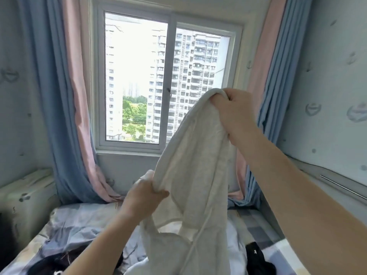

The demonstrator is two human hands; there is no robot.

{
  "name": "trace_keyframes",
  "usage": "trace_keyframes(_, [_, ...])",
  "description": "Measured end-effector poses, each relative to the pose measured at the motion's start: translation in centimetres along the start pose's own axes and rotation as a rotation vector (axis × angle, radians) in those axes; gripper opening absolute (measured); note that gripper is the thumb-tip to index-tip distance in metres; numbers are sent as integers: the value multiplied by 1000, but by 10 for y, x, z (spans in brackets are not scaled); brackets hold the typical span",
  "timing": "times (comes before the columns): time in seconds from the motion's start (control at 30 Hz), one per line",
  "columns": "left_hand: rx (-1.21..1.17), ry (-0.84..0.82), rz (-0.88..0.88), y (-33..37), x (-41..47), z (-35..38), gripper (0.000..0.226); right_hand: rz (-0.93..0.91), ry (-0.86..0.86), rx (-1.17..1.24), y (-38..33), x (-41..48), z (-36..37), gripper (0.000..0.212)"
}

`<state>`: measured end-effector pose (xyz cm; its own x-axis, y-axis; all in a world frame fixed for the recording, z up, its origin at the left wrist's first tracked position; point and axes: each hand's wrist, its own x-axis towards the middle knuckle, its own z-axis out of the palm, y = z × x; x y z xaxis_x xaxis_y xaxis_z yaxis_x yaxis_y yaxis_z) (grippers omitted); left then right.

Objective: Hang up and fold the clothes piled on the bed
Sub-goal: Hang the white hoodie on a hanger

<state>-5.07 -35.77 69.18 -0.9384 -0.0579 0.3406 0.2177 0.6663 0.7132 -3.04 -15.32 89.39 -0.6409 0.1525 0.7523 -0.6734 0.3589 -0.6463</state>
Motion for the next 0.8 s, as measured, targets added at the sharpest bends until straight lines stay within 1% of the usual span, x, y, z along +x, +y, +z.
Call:
trace_keyframes(0.1, [7, -178, -236, -56, -28, 40, 15, 105, -55, -19, 33, -21, 4, 30])
trace_keyframes(0.13, [-26, -237, -318, -71, -40, 52, 15, 143, -78, -24, 46, -31, 5, 31])
trace_keyframes(0.2, [-204, -305, -480, -96, -63, 73, 22, 213, -133, -47, 73, -53, 9, 31])
trace_keyframes(0.27, [-446, -327, -648, -110, -84, 89, 20, 296, -170, -60, 102, -76, 14, 29])
trace_keyframes(0.3, [-531, -351, -694, -115, -92, 97, 19, 336, -185, -61, 117, -88, 17, 30])
trace_keyframes(0.37, [-656, -406, -714, -123, -110, 110, 20, 413, -211, -74, 149, -114, 20, 35])
trace_keyframes(0.47, [-804, -376, -774, -133, -136, 122, 22, 612, -264, -89, 196, -158, 23, 39])
trace_keyframes(0.5, [-852, -359, -799, -136, -144, 126, 22, 693, -289, -89, 212, -174, 23, 35])
trace_keyframes(0.6, [-1027, -372, -852, -139, -162, 128, 22, 863, -328, -191, 248, -226, 26, 9])
trace_keyframes(0.63, [-1071, -382, -856, -139, -167, 128, 22, 920, -352, -219, 256, -244, 26, 10])
trace_keyframes(0.7, [-1114, -369, -882, -139, -175, 128, 22, 1042, -455, -230, 268, -285, 22, 49])
trace_keyframes(0.73, [-1120, -339, -912, -139, -178, 127, 20, 1072, -495, -260, 269, -307, 19, 65])
trace_keyframes(0.77, [-1115, -306, -933, -140, -180, 128, 18, 1076, -499, -285, 270, -329, 16, 73])
trace_keyframes(0.8, [-1102, -274, -945, -141, -181, 127, 17, 1080, -487, -298, 269, -351, 13, 77])
